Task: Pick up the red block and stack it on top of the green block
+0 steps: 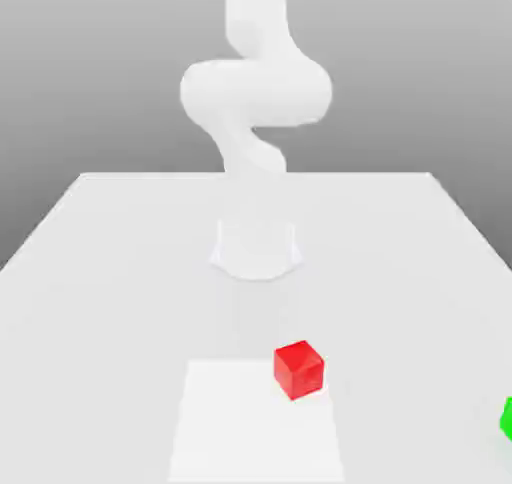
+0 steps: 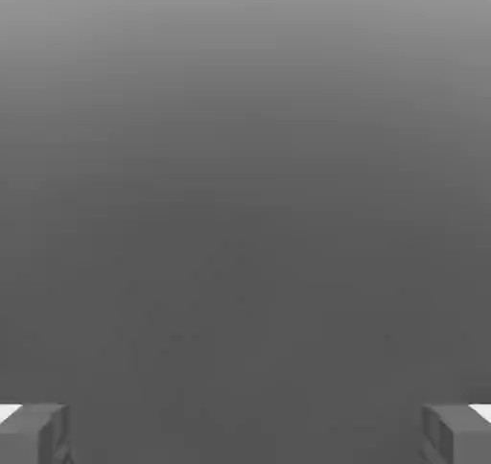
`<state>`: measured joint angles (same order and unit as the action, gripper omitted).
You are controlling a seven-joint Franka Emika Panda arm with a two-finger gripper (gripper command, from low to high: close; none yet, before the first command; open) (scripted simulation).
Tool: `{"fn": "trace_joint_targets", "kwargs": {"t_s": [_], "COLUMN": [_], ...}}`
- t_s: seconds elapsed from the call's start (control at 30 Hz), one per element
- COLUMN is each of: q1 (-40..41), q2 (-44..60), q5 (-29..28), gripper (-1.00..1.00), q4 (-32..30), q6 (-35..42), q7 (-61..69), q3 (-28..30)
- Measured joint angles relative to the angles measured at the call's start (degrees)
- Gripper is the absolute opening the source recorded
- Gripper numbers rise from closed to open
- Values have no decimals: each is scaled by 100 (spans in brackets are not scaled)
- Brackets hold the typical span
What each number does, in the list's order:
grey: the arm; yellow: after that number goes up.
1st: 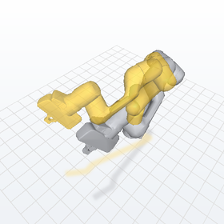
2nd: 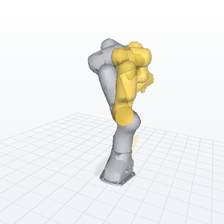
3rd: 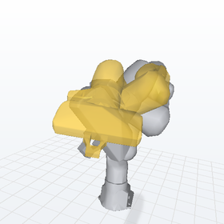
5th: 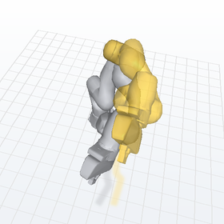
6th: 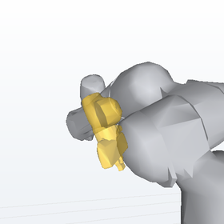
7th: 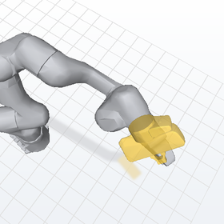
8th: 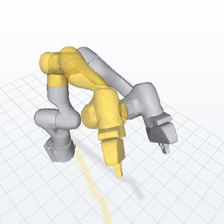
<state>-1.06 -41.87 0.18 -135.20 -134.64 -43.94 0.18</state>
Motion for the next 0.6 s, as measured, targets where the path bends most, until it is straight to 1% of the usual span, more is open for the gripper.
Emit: {"fn": "trace_joint_targets", "kwargs": {"t_s": [0.4,0.57,0.6], "q1": [-600,-828,-851], "q2": [2336,3557,3833], "q5": [38,-4,-14], "gripper": [0,0,0], "q4": [-1908,-2775,-2851], "q6": [-1647,-2488,-2698], "q7": [1050,1509,1557], "q3": [58,26,12]}}
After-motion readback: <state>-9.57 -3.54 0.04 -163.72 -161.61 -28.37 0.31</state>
